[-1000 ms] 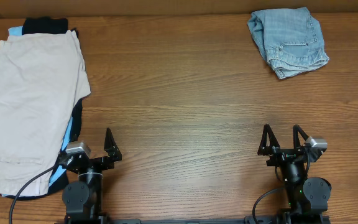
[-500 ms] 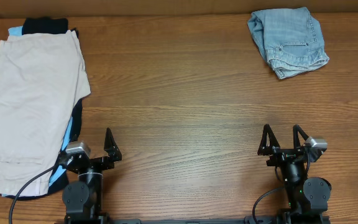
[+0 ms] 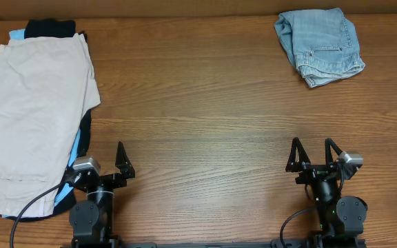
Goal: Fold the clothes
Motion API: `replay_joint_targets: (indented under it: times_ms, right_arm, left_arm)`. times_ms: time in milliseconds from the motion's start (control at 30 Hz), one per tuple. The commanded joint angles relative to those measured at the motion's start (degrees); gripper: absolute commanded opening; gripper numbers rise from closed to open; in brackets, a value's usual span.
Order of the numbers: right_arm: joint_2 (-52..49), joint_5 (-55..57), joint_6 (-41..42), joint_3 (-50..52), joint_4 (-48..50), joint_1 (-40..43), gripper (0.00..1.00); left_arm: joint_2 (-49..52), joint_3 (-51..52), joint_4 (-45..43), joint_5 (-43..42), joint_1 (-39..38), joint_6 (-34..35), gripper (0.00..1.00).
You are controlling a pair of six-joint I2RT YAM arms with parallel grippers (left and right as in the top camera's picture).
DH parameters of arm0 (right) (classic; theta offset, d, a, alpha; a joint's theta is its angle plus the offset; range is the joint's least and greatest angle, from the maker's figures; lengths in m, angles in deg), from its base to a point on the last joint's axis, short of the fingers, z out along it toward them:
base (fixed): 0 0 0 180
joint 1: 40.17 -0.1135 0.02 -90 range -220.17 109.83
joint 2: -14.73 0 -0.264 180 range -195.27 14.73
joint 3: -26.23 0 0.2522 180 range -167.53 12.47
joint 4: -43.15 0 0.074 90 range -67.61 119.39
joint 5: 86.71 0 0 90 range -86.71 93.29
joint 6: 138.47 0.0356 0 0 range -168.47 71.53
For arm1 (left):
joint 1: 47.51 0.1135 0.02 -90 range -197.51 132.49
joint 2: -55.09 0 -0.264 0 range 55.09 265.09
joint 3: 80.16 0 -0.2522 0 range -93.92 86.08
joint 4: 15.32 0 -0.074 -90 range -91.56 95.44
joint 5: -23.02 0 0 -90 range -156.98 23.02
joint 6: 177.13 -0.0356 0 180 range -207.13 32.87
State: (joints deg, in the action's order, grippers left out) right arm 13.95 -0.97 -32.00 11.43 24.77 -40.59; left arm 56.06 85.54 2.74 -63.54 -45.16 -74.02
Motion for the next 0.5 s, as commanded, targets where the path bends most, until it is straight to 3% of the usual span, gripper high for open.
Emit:
replay_joint_targets:
  times_ms: [0,467]
  right_arm:
    - [0.61,0.39,-0.04,0.57,0.26,-0.26,1.0]
    - [0.61,0.33,0.0,0.57,0.28,-0.26,1.0]
  left_arm:
    - [-0.72,0.26,-0.22,-0.33,0.28,-1.49,1.0]
    - [-0.72,0.26,-0.92,-0.33,0.28,-1.09,1.0]
